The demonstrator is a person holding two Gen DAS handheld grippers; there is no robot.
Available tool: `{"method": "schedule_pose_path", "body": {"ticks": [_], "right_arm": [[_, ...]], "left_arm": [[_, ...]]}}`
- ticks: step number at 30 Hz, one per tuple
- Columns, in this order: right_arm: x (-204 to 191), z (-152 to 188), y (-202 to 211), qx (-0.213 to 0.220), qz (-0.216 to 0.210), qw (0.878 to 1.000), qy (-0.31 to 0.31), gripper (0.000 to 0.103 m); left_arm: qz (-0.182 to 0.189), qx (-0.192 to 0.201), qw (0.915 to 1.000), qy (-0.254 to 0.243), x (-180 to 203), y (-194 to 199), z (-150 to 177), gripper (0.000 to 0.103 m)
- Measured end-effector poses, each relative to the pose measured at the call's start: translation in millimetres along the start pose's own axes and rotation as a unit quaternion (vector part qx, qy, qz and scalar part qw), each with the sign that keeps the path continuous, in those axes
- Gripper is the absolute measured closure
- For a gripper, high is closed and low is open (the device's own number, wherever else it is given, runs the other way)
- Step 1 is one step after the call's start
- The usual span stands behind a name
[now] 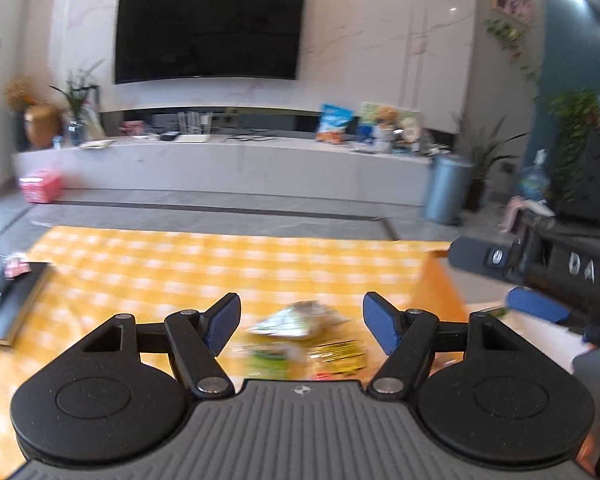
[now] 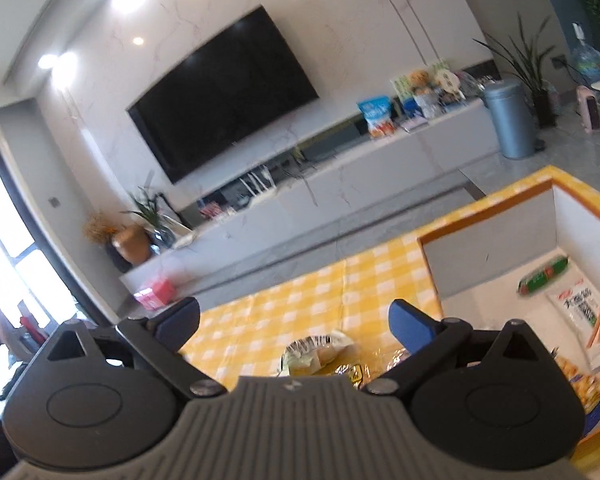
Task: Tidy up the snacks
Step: 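Withdraw both open grippers from the box toward the remaining snacks, then lower the right gripper onto the waffle bag while left approaches the raisin pack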
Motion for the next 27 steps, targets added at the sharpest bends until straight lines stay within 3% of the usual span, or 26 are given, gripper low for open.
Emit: {"method": "schedule_pose_path", "body": {"ticks": [6,11,21,27], "right_arm": [[-5,32,-30,-0.028,0.025,0.999,0.016,0.005],[2,56,-55,-0.045,0.048,0.997,0.04,0.005],[40,99,-109,-0.084,0.127,0.984,0.092,0.005],[66,105,-118,-0.081,0.161,0.978,0.105,0.004]], "left_arm": [[-0.007,-0.021,0.9993,0.03,-32,-12,28,0.021],[0.009,-0.043,0.9979,0.048,-50,-28,60,0.023],[0.029,-0.074,0.9929,0.089,-59,-66,104,0.024],[0.034,-0.106,0.9894,0.093,-55,-89,128,0.024]]}}
Point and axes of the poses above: each gripper's, at about its wrist camera, not at the fingertips, and y roughly against the way its jaws point, x to its right, z to its underside, the point moved 10 cm from there along -y, roughly the way its jaws point, and after that the axes turned 14 degrees about -y, right-handed, at the moved point
